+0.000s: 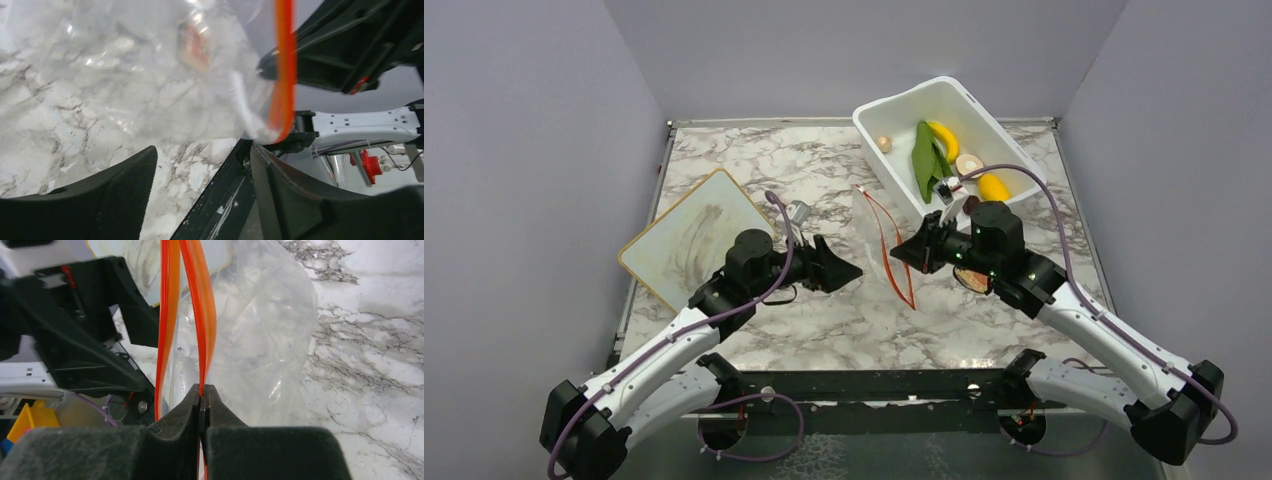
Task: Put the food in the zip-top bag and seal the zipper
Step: Open the zipper of the food storage bag.
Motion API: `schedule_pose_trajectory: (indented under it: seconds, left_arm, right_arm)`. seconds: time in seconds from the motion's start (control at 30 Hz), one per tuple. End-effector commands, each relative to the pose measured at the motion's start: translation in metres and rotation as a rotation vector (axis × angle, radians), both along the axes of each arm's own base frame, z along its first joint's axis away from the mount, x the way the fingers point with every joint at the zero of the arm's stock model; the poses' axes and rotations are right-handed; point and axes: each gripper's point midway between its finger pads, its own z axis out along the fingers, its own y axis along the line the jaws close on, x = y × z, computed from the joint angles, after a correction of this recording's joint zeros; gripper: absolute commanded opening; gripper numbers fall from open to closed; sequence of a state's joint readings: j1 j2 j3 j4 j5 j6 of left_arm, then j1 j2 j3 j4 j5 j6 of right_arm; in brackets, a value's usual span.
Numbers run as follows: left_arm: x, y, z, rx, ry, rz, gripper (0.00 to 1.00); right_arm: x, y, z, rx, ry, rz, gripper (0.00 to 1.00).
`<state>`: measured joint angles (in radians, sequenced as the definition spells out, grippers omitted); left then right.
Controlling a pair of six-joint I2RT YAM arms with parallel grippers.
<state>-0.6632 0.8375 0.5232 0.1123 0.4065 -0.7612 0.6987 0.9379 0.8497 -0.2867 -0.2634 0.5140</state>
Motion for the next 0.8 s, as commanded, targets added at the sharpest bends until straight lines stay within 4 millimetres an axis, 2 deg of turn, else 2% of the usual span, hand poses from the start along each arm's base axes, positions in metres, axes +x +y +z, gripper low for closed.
schedule_pose_trajectory:
  seconds: [0.0,0.1,0.17,0.43,0.6,0.7,0.77]
  left_arm:
    - [-0.002,-0.007,0.051,-0.038,-0.036,-0.038,0.76]
    - [-0.003,-0.012,0.073,-0.09,-0.055,-0.058,0.87]
    - [0.0,-0.014,0.075,-0.099,-0.065,-0.06,0.99]
    - [0.019,-0.029,0.045,-0.009,0.064,-0.057,1.0]
    - [0.029,-0.032,0.035,0.06,0.092,-0.047,0.93]
    - [0.035,-0.028,0.024,0.14,0.089,-0.029,0.84]
    - [0.04,-0.021,0.012,0.216,0.09,-0.006,0.73]
  right_arm:
    - [0.003,0.009,-0.018,-0.008,0.08,0.001,0.01]
    - [0.003,0.019,-0.022,0.017,0.115,0.029,0.01]
    - [0.006,0.023,-0.022,0.038,0.124,0.027,0.01]
    - [0.009,0.035,-0.024,0.078,0.165,0.041,0.01]
    - [0.01,0.033,-0.03,0.067,0.172,0.03,0.01]
    - [0.011,0.034,-0.03,0.06,0.17,0.031,0.01]
    - [0.011,0.033,-0.03,0.058,0.167,0.031,0.01]
